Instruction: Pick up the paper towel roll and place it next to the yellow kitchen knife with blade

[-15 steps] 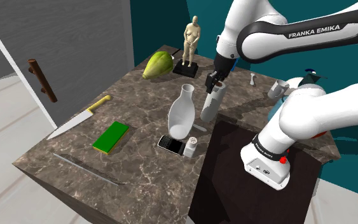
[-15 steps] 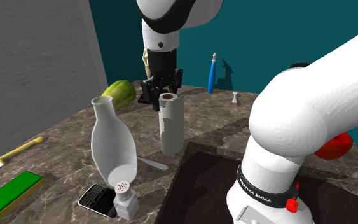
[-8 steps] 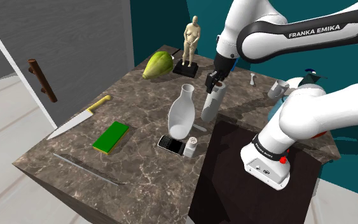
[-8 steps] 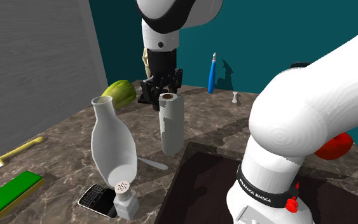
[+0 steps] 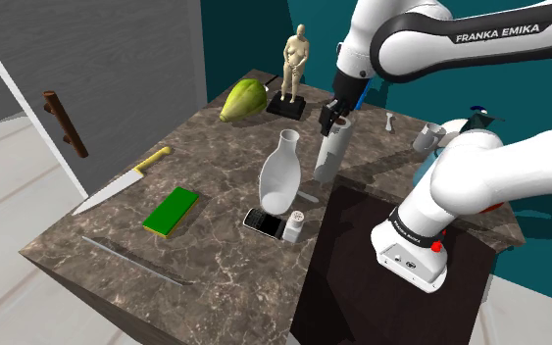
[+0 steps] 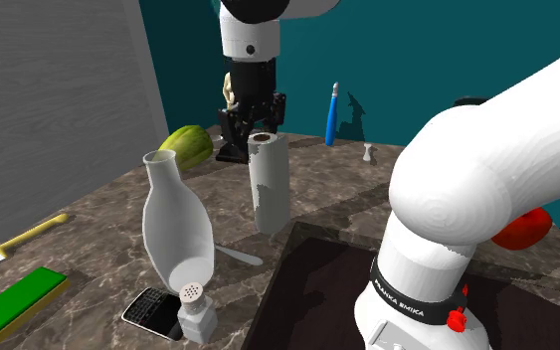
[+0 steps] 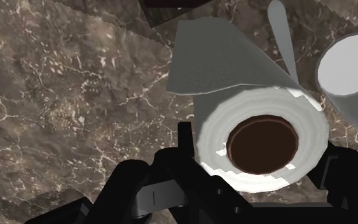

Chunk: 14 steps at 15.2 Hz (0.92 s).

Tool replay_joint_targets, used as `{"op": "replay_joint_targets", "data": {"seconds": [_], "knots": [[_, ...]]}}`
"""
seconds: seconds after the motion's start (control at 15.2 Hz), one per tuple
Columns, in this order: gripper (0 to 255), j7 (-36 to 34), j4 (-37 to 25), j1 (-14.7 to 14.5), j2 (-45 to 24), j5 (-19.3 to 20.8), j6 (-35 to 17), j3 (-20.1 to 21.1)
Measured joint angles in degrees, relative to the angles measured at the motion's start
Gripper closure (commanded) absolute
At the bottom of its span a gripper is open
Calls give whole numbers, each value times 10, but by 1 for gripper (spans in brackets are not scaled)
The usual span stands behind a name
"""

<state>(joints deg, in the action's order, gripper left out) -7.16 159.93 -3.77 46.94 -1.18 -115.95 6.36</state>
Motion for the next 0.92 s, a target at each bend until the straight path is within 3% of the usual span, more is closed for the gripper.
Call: {"op": "replay_joint_targets", "data": {"seconds": [0.92], "knots": [[255,3,-96,1,18,3,115,-5]]}}
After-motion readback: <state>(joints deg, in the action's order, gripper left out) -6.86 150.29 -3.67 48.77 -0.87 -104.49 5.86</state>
